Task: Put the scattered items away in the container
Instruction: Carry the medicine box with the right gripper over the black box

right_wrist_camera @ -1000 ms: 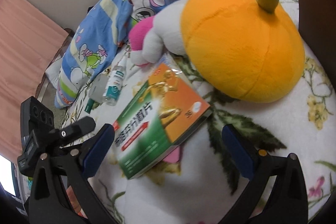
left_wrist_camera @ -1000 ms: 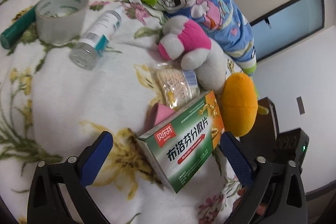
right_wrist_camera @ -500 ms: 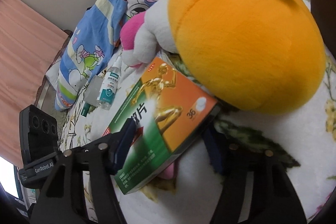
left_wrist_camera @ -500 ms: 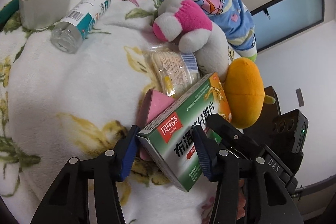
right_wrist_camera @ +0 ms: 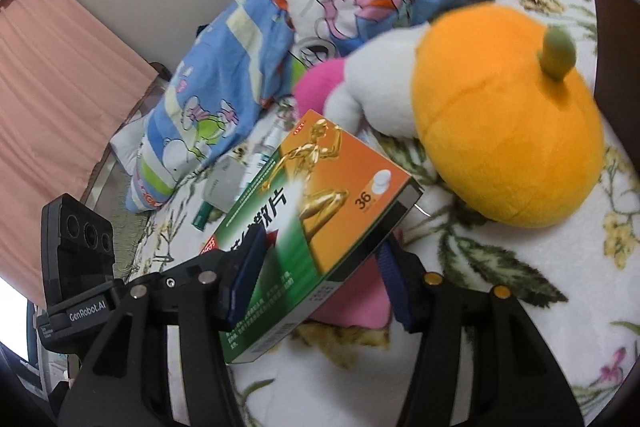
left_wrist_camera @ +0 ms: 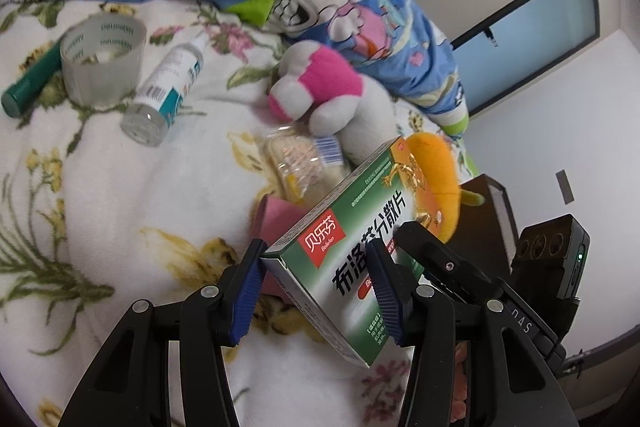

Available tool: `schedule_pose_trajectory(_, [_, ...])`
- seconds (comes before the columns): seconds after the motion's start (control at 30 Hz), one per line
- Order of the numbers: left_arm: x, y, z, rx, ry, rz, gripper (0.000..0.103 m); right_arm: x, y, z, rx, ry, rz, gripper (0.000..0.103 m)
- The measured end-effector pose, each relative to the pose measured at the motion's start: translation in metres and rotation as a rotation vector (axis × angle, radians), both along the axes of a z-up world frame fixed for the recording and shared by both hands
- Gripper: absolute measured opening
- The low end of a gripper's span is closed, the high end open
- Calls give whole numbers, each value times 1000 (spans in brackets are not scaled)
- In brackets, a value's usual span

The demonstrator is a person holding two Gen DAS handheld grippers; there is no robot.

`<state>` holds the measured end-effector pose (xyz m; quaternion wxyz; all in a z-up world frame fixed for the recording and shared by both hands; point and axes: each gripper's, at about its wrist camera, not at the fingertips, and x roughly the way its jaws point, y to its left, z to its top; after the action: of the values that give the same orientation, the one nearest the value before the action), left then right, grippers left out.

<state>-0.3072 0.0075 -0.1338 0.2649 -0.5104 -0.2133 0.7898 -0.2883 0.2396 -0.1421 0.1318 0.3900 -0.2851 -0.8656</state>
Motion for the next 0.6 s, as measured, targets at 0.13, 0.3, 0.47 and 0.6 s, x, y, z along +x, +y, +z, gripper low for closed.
schedule_pose_trajectory(0.13, [16,-2,26,2,45,3,52,15,-3,24,3,46,5,56])
schedule_pose_trajectory(0.3, [39,-5,62,5,106,4,52,38,-5,58,8,107,12,56])
schedule_pose_trajectory(0.47, [65,-4,101,8,173,2,52,67,-5,96,16,177,12,56])
schedule_pose_trajectory(0.6, [87,0,130,6,224,-3,52,90,-2,122,15,228,5,56])
